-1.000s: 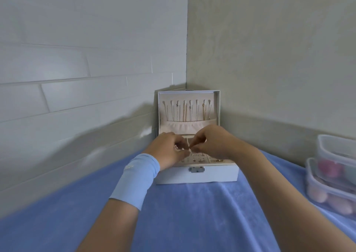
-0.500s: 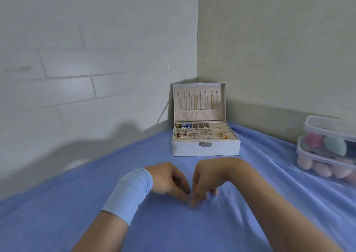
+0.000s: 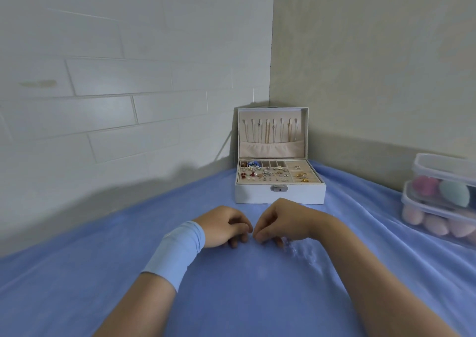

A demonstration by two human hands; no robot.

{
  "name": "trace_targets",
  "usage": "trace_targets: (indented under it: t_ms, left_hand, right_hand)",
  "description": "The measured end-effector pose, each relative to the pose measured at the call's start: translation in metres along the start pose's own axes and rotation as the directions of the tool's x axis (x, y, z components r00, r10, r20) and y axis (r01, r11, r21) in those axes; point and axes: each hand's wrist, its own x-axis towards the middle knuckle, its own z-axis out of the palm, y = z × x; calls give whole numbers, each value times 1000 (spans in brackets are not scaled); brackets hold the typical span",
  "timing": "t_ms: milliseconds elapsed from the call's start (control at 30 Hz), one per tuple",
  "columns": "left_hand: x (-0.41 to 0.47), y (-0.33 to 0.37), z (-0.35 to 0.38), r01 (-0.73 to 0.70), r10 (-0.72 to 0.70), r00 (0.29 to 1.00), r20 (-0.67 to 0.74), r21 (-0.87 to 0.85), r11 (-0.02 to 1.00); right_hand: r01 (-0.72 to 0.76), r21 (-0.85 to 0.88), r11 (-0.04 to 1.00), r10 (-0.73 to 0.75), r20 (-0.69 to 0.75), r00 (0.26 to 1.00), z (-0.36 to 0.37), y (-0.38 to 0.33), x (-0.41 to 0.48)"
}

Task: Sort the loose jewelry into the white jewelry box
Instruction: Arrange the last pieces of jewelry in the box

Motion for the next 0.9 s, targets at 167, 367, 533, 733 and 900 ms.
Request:
trace_targets:
  t_ms: [167, 367, 533, 733, 900]
  left_hand:
    - [8, 2, -5, -9, 9, 998, -63, -2, 1000]
    - [43, 24, -28, -135, 126, 969, -212, -28, 991]
    - [89, 43, -47, -231, 195, 922, -333, -72, 970]
    - [149, 51, -63, -257, 233, 892, -387, -13, 966]
    - [193, 52, -70, -250, 226, 893, -390, -12, 968]
  right_hand:
    - [27, 80, 996, -19, -101, 995, -12, 0, 3]
    - [99, 107, 989, -59, -322, 945, -55, 4, 16]
    - [115, 228, 967, 22, -524, 851, -101, 16, 46]
    - [95, 244, 965, 88, -643, 761, -137, 41, 93]
    - [54, 158, 986, 59, -633, 772, -151, 52, 129]
